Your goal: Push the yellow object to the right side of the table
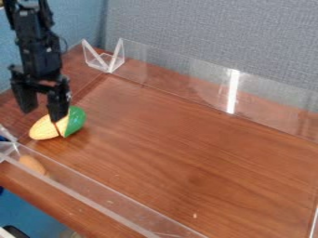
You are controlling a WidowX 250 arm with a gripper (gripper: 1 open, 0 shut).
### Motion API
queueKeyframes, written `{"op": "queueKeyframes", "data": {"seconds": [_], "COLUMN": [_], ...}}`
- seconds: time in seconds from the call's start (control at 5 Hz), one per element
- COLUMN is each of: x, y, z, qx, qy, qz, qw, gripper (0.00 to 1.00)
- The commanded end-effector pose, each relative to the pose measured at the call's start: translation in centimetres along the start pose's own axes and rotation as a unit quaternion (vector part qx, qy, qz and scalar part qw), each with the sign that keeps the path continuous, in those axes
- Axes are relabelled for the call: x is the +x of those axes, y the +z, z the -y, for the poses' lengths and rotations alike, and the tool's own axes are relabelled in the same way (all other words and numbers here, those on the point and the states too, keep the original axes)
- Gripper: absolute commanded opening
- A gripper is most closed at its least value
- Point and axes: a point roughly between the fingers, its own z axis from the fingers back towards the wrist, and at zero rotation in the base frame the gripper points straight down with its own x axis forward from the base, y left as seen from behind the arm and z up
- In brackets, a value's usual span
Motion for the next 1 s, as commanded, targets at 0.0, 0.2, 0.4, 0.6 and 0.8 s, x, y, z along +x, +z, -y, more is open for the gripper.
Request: {"op": "queueKeyframes", "data": {"seconds": [0.0,0.2,0.4,0.6,0.8], "x": [-0.9,-0.6,-0.5,-0.8,-1.5], "y": [-0.1,-0.5,-0.4,0.1,0.5], "z": [0.1,-0.8,-1.3,-0.5,-0.3], "qx": [0.012,0.01,0.007,0.006,0.005], "qy": [0.027,0.043,0.058,0.051,0.062], "qz": [0.019,0.02,0.024,0.033,0.042], "qw": [0.9994,0.9988,0.998,0.9982,0.9972], "gripper": [1.0,0.0,0.0,0.0,0.0]}}
